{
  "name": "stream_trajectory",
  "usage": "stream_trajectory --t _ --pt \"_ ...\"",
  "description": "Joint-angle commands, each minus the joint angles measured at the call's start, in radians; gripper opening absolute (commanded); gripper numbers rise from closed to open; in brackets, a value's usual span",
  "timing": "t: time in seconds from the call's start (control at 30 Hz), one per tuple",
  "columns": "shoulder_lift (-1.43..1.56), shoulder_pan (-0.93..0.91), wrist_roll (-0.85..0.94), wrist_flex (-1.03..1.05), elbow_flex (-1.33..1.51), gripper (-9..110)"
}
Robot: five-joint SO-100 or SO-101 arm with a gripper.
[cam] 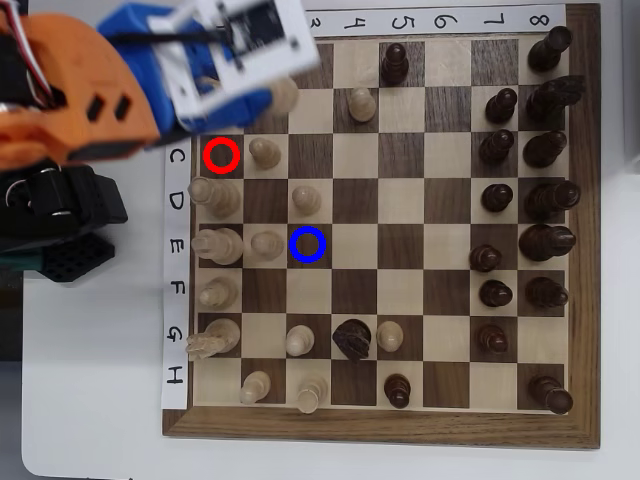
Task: Move the piece to destination
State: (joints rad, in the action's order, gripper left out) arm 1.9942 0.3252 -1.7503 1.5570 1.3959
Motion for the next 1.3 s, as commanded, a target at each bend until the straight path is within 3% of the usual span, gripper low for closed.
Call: stream_trajectory --t 0.0,0.53,1.27 --pt "-0.009 -0.202 -0.173 -0.080 -0.181 0" --pt "-0.072 -0.485 0.008 -0.089 -0.153 0" --pt "-0.115 -0.552 0.080 -0.057 0.051 0"
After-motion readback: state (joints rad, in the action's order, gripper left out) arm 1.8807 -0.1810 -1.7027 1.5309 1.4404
